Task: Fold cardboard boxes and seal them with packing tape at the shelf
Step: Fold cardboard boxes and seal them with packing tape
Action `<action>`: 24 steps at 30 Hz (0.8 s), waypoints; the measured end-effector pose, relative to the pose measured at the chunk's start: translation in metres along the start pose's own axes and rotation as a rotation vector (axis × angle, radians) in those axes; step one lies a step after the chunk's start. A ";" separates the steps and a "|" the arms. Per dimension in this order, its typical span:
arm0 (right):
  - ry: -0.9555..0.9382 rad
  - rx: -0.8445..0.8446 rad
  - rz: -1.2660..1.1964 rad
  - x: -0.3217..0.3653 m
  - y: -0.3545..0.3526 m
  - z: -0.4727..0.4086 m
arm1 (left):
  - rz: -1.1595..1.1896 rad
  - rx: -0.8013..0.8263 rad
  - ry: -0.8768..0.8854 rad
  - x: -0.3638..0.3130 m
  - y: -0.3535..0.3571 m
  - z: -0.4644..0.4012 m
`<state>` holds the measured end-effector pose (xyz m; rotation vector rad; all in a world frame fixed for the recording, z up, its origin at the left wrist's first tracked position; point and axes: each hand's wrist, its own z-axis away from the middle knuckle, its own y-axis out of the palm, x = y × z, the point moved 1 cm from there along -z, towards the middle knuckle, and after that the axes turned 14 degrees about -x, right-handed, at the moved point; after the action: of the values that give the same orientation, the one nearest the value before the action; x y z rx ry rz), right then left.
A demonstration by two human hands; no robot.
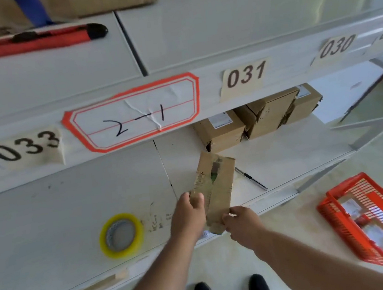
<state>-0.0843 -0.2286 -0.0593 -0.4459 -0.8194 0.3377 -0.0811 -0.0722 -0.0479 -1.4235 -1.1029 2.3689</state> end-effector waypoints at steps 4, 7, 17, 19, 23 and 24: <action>0.055 0.110 -0.044 -0.015 0.006 0.028 | -0.109 0.012 0.051 0.021 -0.011 0.011; -0.181 -0.054 0.206 -0.012 -0.003 0.036 | -0.105 -0.038 0.052 0.032 -0.005 0.010; -1.243 -0.117 0.702 -0.012 0.017 0.004 | -0.201 -0.208 -0.017 0.030 0.014 0.007; -1.208 -0.177 0.749 -0.001 0.017 -0.004 | -0.200 -0.212 -0.017 0.032 0.016 0.007; -0.971 -0.145 0.898 0.039 0.010 -0.036 | -0.183 -0.233 0.021 0.035 0.016 0.006; -0.937 -0.142 0.934 0.046 0.008 -0.043 | -0.190 -0.229 0.014 0.036 0.016 0.006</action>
<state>-0.0233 -0.2119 -0.0604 -0.8113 -1.5168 1.4315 -0.1013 -0.0691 -0.0824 -1.3308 -1.4740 2.1555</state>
